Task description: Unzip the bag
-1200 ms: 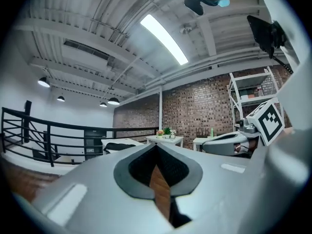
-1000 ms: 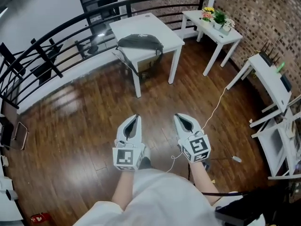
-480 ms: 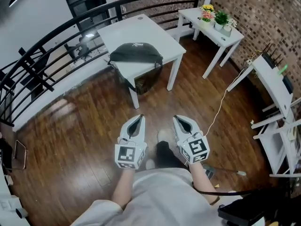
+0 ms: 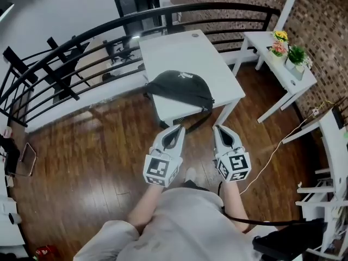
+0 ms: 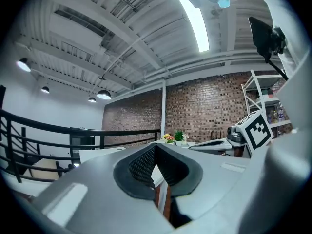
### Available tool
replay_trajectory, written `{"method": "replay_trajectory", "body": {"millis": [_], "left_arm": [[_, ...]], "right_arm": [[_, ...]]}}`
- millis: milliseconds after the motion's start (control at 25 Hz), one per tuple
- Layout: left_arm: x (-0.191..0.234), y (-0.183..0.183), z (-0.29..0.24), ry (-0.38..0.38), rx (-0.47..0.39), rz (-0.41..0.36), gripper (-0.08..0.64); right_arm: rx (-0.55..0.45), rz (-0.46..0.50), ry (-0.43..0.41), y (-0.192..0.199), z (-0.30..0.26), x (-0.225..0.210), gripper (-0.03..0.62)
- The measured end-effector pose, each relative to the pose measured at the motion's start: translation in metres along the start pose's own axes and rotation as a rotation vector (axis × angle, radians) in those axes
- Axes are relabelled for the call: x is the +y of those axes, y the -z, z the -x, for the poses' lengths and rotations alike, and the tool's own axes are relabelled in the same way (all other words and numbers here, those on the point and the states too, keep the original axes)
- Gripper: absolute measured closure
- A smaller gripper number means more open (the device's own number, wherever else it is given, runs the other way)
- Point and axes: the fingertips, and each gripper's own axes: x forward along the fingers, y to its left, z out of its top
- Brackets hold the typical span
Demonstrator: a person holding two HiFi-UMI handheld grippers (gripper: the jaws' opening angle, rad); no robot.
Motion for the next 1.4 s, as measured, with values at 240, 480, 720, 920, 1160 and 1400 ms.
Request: {"method": "replay_trajectory", "body": {"millis": [240,480,720,920,1160,1400], "left_arm": [[0.026,0.04,-0.045,-0.067,0.071,0.011,0.543],[0.082,0.057,-0.053,-0.114,0.127,-0.042,0.543],[0.116,0.102,-0.088,-0.034,0.239,-0.007,0.543],[0.094,0.162,-0.139,0.092,0.357,0.008,0.543],[0.089,0.224,-0.174,0.093,0.458,0.028,0.543],[0.084,0.276,-0.198,0.105,0.52,0.032,0.537]], "right_arm": [[0.062,-0.003,-0.11,0.016,-0.071,-0.008,0.604],[0.154,-0.021,-0.121,0.049,-0.119,0.003,0.604],[0.241,-0.016,-0.009,0.089,-0.15,-0.019,0.604],[0.354,0.022,0.087,0.157,-0.154,-0.072,0.604],[0.469,0.12,0.108,0.234,-0.184,-0.113,0.423],[0.565,0.315,0.107,0.293,-0.217,-0.139,0.423]]}}
